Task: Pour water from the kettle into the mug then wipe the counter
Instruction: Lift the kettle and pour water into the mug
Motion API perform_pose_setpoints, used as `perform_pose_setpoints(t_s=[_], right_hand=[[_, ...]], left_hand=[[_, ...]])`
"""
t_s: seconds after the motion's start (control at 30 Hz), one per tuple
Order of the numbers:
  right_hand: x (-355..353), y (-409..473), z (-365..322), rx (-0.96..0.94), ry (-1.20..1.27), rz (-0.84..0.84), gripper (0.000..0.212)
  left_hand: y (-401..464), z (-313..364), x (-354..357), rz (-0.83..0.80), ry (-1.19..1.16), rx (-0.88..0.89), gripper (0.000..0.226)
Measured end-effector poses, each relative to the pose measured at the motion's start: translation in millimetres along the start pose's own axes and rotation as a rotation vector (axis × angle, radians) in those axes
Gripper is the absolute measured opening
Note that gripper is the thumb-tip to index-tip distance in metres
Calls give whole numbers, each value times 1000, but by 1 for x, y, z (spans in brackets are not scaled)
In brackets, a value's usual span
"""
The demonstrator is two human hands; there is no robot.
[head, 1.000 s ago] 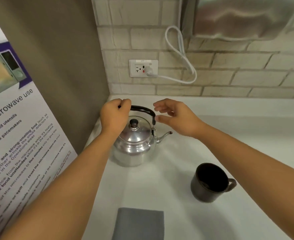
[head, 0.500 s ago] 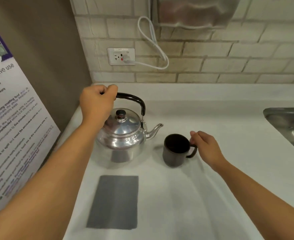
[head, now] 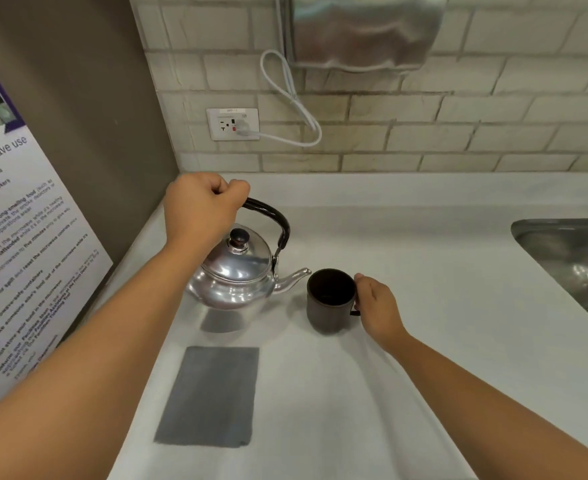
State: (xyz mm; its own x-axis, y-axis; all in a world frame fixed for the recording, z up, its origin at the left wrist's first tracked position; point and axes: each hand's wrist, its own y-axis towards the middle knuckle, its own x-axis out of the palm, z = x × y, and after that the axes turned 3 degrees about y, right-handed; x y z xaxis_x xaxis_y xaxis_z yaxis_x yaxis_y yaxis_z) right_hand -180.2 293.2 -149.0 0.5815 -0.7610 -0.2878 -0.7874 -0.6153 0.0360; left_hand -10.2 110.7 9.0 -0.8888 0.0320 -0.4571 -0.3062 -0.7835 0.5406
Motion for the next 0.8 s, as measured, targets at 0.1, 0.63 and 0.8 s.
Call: perform_pose_setpoints(t_s=[0.1, 0.63, 0.8], right_hand=[[0, 1, -1, -20, -47, -8, 41], [-4, 3, -1, -47, -130, -39, 42], [-4, 3, -1, -52, -136, -45, 42]], left_hand=[[4, 8, 2, -29, 30, 55, 35], [20, 38, 15, -138, 193, 202, 33], [22, 41, 15, -170, 228, 223, 36]])
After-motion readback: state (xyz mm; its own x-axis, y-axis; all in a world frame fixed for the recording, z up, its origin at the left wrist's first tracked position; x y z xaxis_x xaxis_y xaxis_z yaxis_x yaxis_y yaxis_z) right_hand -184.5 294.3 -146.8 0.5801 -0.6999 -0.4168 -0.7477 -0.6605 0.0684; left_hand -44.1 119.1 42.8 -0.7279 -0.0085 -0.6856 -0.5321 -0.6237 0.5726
